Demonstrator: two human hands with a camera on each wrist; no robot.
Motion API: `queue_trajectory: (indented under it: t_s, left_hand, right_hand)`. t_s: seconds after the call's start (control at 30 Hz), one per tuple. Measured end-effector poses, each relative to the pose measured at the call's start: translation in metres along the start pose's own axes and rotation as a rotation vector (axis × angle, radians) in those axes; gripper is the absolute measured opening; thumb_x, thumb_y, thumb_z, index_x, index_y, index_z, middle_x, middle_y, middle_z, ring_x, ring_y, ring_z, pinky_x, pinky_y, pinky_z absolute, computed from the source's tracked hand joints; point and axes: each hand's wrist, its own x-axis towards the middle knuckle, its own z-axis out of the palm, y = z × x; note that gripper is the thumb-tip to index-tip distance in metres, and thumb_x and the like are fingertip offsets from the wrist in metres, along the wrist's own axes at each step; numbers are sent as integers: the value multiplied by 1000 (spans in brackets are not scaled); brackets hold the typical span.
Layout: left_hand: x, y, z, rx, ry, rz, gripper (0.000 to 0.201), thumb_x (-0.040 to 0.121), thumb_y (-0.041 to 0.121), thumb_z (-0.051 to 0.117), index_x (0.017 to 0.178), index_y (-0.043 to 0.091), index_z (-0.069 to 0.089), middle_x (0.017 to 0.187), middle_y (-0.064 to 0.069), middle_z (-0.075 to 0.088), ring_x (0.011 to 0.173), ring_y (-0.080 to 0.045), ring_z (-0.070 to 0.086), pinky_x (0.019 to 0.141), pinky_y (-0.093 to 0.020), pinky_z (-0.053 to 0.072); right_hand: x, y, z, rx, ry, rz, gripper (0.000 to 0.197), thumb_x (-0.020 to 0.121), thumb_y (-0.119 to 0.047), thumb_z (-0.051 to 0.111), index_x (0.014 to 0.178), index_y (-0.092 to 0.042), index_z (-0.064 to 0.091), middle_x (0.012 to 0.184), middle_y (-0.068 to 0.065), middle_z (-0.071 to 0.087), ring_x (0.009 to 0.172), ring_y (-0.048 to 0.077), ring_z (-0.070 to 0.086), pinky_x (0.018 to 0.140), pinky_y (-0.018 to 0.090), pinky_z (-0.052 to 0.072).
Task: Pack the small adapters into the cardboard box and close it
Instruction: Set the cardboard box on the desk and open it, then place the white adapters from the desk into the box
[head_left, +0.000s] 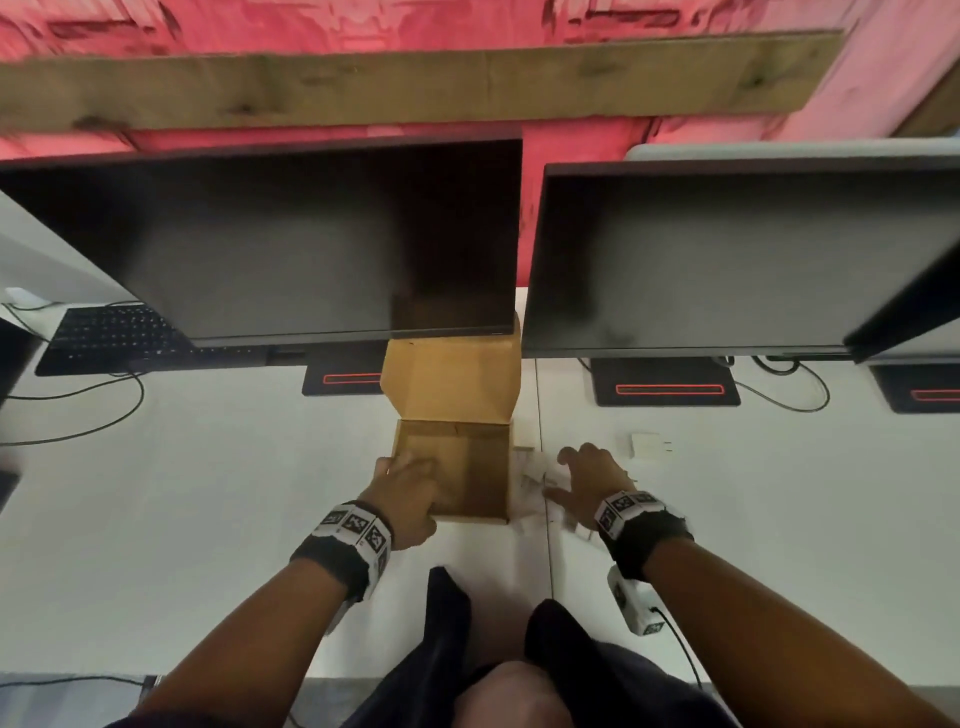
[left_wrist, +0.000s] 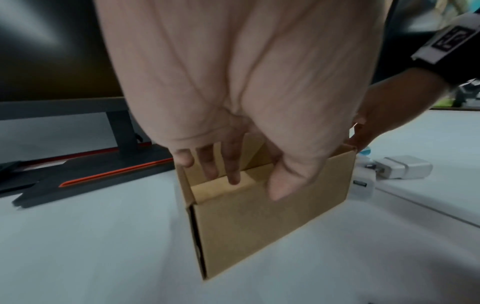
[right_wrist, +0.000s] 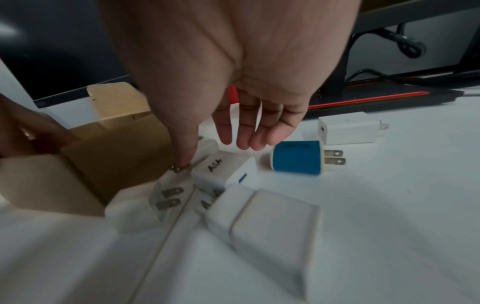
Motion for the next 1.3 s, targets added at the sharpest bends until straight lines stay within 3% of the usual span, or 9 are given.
queue_trajectory:
  t_s: [0.2,0.3,0.4,0.53,0.7,0.87,1.07,1.2,1.3]
  left_hand:
    - [7,-30,-19,-426,348,-286,44,74,45,61,116,33,64,130,-6,43,120,-35,43,100,-47,45]
    - [15,-46,-14,-570,243,-384,53,79,33,62,132,34,56,143,-11,29,118,-42,53,102,-41,46]
    - [23,-54,-6,-599,180,-332,60,87,20,60,146,27,49,140,-15,47,123,-38,56,107,-44,45]
    - [28,-61,1,-729,174,-315,62,86,11,59,145,30,51,134,-9,58,117,-31,62,100,-45,53]
    - [33,-62,6,-810,204,-271,57,89,9,58,142,31,53,125,-3,57,85,-24,71,65,-36,64]
    - [36,-57,4,-821,228,-222,55,89,11,60,139,32,55,112,-6,57,77,-24,70,61,-39,64]
    - [34,-49,4,-845,246,-224,55,89,0,55,135,28,42,94,-6,67,63,-21,70,52,-30,59]
    - [30,-47,4,-855,270,-226,43,90,1,53,124,27,48,89,-2,65,62,-19,68,48,-29,57]
    - [31,-49,7,-853,278,-227,37,90,4,54,118,28,52,90,-2,64,61,-20,67,49,-33,60]
  right_hand:
    - [28,-37,-13,13,68,-40,58,90,-44,63,141,-24,42,142,10,44,129,31,44,103,44,45]
    - [44,-53,-11,27,43,-66,58,93,-32,56,147,-28,35,157,8,29,139,33,34,109,48,41]
    - [57,-60,-3,-43,34,-74,56,90,-23,58,143,-25,39,157,6,31,134,33,42,103,50,46]
    - [64,-59,-3,-119,112,-89,34,85,-21,60,118,-19,52,117,7,58,103,31,59,85,45,52]
    - [47,-43,-18,190,315,11,52,93,-18,61,141,-16,43,136,12,51,122,33,50,102,43,45]
    - [3,-55,-25,426,514,-134,55,90,-34,69,136,-19,45,128,3,55,107,19,56,93,34,49]
    - [-5,-101,-13,244,188,-321,39,87,-39,69,120,-24,55,120,4,61,96,22,63,88,38,53]
    - [13,-127,1,167,2,-295,41,91,-41,56,129,-35,43,117,7,60,101,28,61,88,41,53]
    - [33,-134,22,-29,-138,-221,34,92,-50,38,115,-34,58,115,7,63,108,32,60,90,43,50]
